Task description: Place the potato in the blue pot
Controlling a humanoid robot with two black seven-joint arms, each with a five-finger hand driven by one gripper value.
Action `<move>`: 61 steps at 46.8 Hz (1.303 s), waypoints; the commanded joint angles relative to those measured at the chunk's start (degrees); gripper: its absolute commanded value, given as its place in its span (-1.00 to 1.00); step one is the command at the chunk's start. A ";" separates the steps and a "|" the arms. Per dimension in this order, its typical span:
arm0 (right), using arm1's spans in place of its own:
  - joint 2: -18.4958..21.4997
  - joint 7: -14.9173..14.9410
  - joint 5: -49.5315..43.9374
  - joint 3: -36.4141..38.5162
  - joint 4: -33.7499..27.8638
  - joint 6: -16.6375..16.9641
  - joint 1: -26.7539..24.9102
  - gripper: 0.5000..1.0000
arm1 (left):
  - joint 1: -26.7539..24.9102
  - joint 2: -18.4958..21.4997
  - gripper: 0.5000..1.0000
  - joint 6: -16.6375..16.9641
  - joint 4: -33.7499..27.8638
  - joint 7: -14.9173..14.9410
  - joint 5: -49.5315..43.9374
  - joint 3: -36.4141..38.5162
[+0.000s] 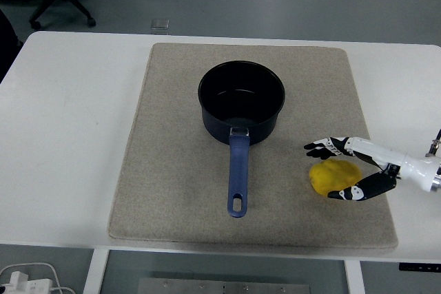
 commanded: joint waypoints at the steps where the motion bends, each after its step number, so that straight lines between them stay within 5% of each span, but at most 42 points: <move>1: 0.01 0.31 -0.03 0.00 -0.02 -0.01 -0.20 0.16 | -0.02 0.00 0.99 0.00 0.00 0.00 0.00 0.00; 22: 2.12 1.10 -0.47 -0.08 -0.81 -0.10 -0.82 0.06 | -0.02 0.00 0.99 0.00 0.00 0.00 0.00 0.00; 42: 2.73 1.10 -1.52 -0.70 -0.90 -0.37 -0.82 -1.00 | -0.02 0.00 0.99 0.00 0.00 0.00 0.00 0.00; 61: 3.17 1.63 -0.91 -0.17 -1.16 -1.33 -0.64 -1.00 | -0.02 0.00 0.99 0.00 0.00 0.00 0.00 0.00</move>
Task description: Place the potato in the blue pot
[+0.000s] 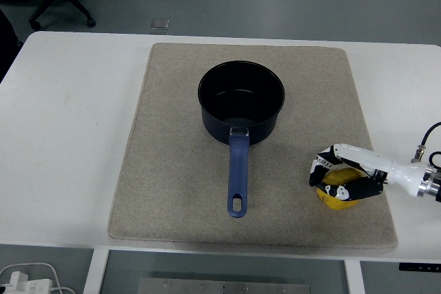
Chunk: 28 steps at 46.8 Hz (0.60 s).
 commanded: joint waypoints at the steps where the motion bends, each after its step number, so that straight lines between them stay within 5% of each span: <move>1: -0.05 0.00 0.59 0.44 0.01 -0.14 0.09 -0.95 | -0.03 0.00 0.99 0.00 0.00 0.00 0.00 0.00; 5: -0.23 0.00 0.85 0.53 0.01 -0.06 0.26 -0.51 | -0.03 0.00 0.99 0.00 0.00 0.00 0.00 0.00; 10: -0.41 0.00 0.94 0.53 0.18 0.12 0.61 -0.26 | 0.06 0.00 0.99 0.00 0.00 0.00 0.00 0.00; 28: -1.99 -0.61 0.94 0.53 1.50 0.91 1.05 0.29 | -0.03 0.00 0.99 0.00 0.00 0.00 0.00 0.00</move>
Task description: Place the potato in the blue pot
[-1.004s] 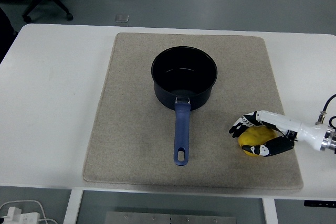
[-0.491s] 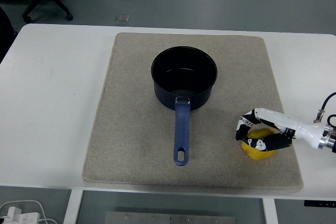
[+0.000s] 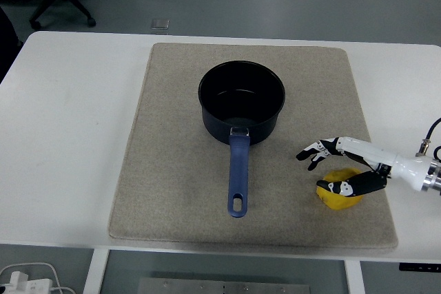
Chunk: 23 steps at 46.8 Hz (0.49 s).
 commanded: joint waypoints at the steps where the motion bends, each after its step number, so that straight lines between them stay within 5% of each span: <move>1: -0.37 -0.09 -0.01 -0.05 0.30 0.32 0.02 0.30 | -0.03 0.00 0.99 0.00 0.00 0.00 0.00 0.00; 9: -1.07 -0.09 -0.01 -0.14 0.38 1.29 0.72 0.55 | -0.03 0.00 0.99 0.00 0.00 0.00 0.00 0.00; 23: -2.65 -0.27 -0.27 -0.75 0.56 1.90 0.90 0.63 | 0.06 0.00 0.99 0.00 0.00 0.00 0.00 0.00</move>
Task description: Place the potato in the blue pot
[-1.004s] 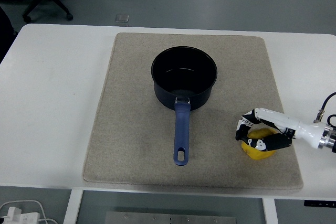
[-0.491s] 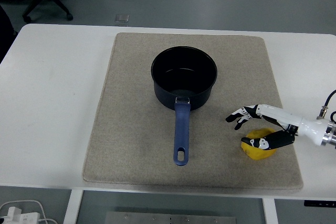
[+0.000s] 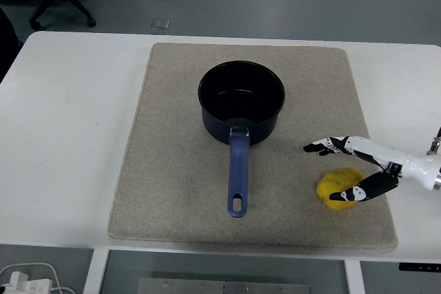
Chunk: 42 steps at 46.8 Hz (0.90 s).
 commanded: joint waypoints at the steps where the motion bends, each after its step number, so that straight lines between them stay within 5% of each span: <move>1: -0.36 -0.06 -0.15 -0.40 -0.03 0.35 0.00 0.65 | -0.03 0.00 0.99 0.00 0.00 0.00 0.00 0.00; 30: -1.76 0.65 -4.11 -2.15 -0.91 0.18 -0.18 0.64 | -0.03 0.00 0.99 0.00 0.00 0.00 0.00 0.00; 42: -1.50 1.00 -5.95 -2.42 -1.88 -1.31 -0.27 0.22 | -0.03 0.00 0.99 0.00 0.00 0.00 0.00 0.00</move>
